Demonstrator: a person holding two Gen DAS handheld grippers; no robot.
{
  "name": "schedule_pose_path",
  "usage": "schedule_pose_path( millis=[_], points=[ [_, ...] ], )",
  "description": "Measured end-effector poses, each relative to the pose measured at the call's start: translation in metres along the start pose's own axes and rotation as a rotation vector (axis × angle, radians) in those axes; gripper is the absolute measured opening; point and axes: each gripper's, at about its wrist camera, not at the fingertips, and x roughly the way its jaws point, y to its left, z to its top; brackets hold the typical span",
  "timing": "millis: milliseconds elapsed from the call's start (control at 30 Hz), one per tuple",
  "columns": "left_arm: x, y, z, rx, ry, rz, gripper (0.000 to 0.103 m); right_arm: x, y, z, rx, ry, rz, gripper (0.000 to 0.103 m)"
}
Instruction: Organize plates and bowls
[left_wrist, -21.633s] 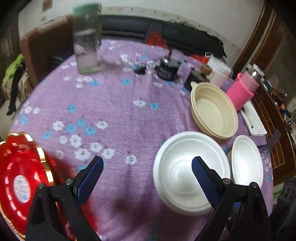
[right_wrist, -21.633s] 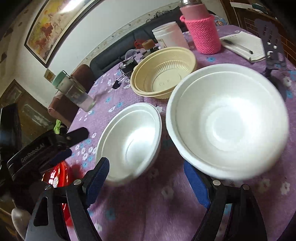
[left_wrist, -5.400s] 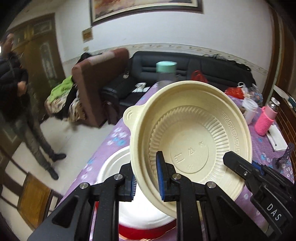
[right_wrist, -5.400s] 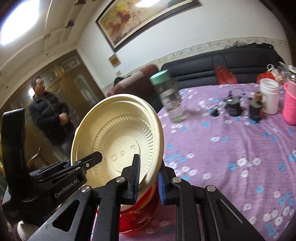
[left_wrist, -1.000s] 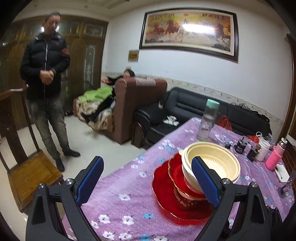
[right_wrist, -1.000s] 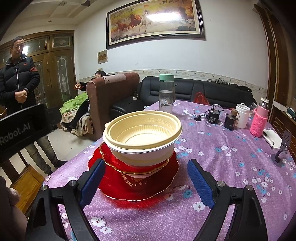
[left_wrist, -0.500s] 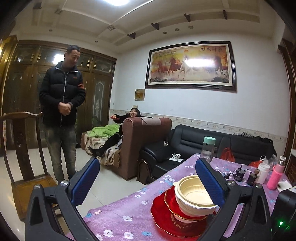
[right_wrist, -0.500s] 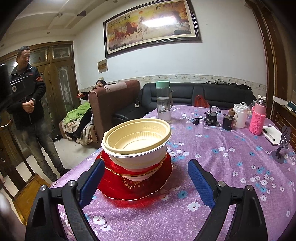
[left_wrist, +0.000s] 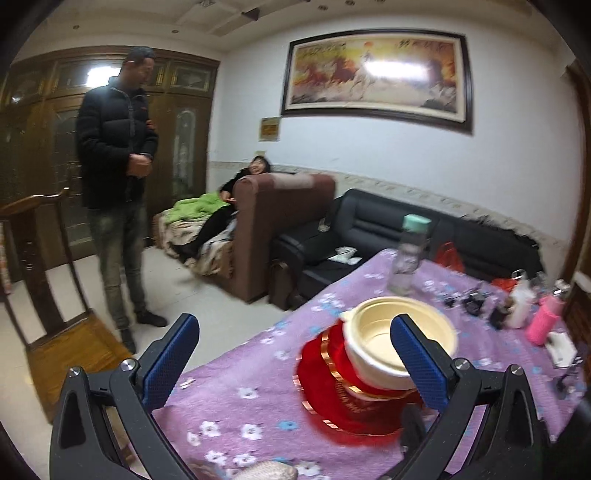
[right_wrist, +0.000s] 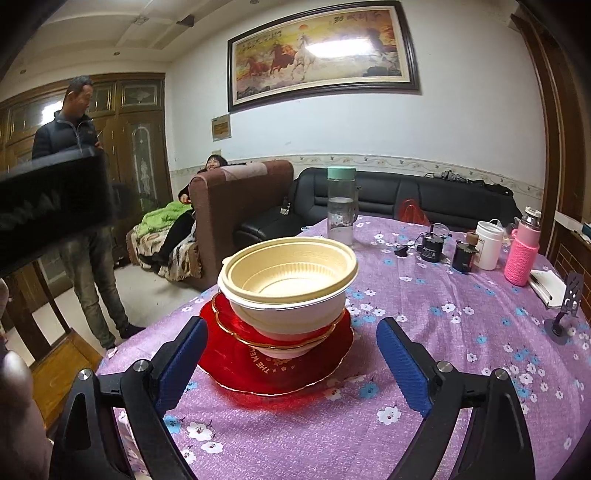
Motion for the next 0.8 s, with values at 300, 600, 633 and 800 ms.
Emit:
schedule_pose_path(
  millis=[300,600,633,800],
  points=[
    [0.029,0.014,-0.011,-0.003,0.093,0.018,0.103,0.021,0.018,0.0,-0.055,0.065,0.007,0.095],
    [0.042,0.032,-0.012,-0.042,0.117,0.033,0.103,0.034,0.038,-0.002,-0.09,0.107,0.021,0.095],
    [0.044,0.033,-0.011,-0.043,0.118,0.036,0.103,0.035,0.041,-0.002,-0.096,0.11,0.023,0.095],
    [0.052,0.041,-0.011,-0.06,0.133,0.04,0.103,0.041,0.051,-0.001,-0.113,0.126,0.037,0.095]
  ],
)
